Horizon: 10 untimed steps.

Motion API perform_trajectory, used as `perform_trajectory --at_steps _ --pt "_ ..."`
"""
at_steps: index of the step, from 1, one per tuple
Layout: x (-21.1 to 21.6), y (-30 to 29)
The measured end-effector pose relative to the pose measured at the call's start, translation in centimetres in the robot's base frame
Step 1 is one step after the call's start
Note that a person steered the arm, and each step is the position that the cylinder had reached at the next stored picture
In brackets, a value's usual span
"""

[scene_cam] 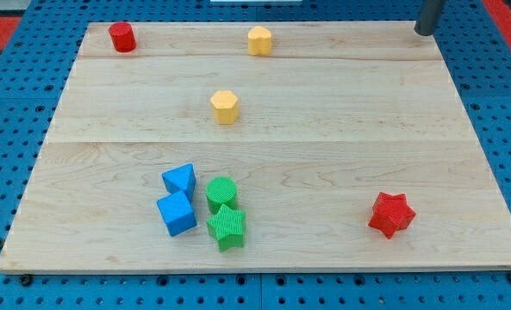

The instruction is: Push the yellow heart towards the top side of the yellow hexagon

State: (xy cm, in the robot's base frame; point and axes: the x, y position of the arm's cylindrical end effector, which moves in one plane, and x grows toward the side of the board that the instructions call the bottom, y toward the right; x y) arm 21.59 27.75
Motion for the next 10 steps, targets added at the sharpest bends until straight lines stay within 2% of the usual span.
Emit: perform_trajectory --at_steps 1,2,4,5,7,8,9,10 --pt "0.9 -0.4" --pt "-1.8 -6.4" --pt "-0.7 -22.3" --pt "0.4 -23.7" --pt "-2.0 -24.1" --pt "-0.5 -26.7" --pt "2.4 -26.5" --pt "2.5 -26.5"
